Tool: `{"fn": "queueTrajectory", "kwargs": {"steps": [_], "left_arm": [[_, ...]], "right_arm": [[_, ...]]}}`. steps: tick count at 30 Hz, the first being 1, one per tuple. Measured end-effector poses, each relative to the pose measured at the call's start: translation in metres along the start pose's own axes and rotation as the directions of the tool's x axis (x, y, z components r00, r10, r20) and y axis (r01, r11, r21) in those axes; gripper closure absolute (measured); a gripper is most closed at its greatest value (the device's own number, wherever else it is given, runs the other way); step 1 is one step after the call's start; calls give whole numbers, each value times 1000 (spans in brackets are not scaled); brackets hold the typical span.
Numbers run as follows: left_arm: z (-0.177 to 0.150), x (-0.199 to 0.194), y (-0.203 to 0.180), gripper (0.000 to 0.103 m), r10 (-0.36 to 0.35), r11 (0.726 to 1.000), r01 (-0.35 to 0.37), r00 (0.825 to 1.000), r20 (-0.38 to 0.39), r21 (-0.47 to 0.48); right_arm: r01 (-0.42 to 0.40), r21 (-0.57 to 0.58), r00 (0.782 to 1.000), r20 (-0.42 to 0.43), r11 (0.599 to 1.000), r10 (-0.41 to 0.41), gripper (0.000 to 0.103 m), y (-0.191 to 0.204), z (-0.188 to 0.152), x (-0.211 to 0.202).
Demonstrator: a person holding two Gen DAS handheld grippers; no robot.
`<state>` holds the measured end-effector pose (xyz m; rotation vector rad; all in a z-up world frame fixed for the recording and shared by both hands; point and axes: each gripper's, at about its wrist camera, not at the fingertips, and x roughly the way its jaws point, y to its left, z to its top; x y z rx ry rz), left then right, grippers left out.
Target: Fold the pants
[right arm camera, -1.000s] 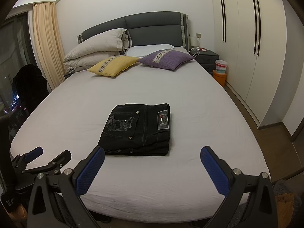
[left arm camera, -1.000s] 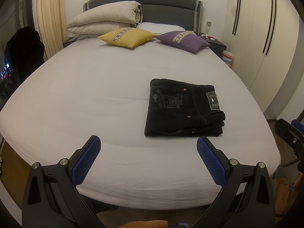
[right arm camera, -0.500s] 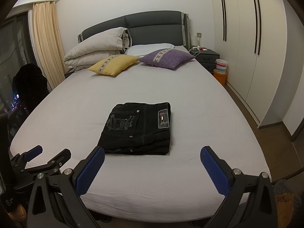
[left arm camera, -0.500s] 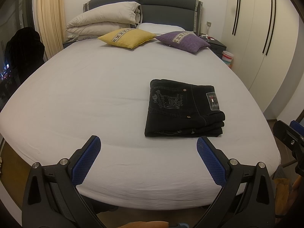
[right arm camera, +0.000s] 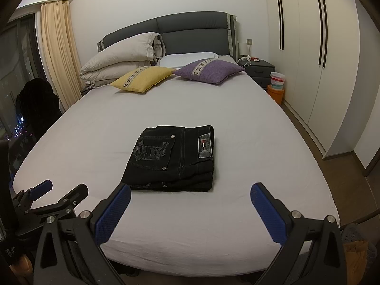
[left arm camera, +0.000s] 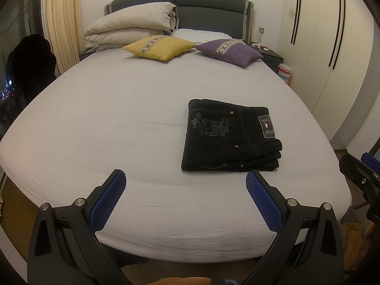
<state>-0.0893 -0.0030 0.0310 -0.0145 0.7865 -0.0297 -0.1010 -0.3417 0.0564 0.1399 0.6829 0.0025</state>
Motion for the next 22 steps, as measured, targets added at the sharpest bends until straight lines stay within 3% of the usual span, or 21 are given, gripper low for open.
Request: {"fn": "queueTrajectory", "kwargs": {"steps": [22], "left_arm": [[0, -2, -1, 0, 11, 1000, -11, 1000, 24, 1]], "right_arm": [[-7, 3, 1000, -26, 1000, 8, 0, -4, -14, 1]]}}
